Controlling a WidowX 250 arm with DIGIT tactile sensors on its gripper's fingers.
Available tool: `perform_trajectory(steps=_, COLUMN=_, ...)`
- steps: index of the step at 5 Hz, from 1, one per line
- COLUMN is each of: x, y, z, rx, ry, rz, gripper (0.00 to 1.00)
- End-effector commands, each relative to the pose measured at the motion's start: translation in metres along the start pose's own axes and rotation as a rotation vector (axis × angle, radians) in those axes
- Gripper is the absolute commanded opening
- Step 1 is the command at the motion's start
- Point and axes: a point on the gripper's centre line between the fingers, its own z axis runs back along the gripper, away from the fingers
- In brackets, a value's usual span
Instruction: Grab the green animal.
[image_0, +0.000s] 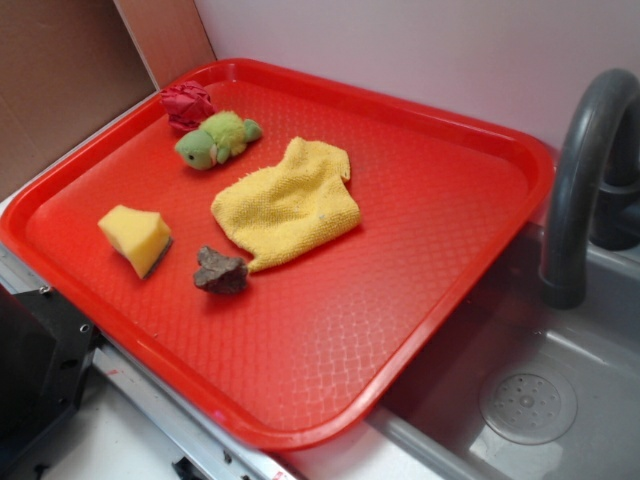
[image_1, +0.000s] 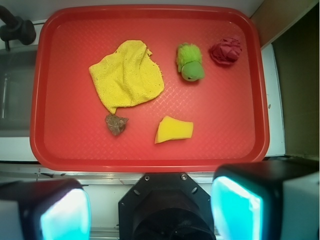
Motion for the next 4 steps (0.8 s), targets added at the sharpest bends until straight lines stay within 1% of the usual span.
perform_trajectory(steps=1, x=0.000, y=0.000, z=0.000, rx=0.000, ry=0.000, rz=0.000, gripper=1.00)
perform_trajectory(steps=2, x=0.006, y=0.004, z=-0.006, rx=0.040, ry=-0.035, rz=0.045, gripper=1.00)
perform_trajectory(steps=3, x=0.017, y=0.015, z=-0.024, rx=0.068, ry=-0.079, rz=0.133, gripper=1.00)
perform_trajectory(steps=4, x=0.040, y=0.037, z=-0.055, rx=0.107, ry=-0.135, rz=0.143, gripper=1.00)
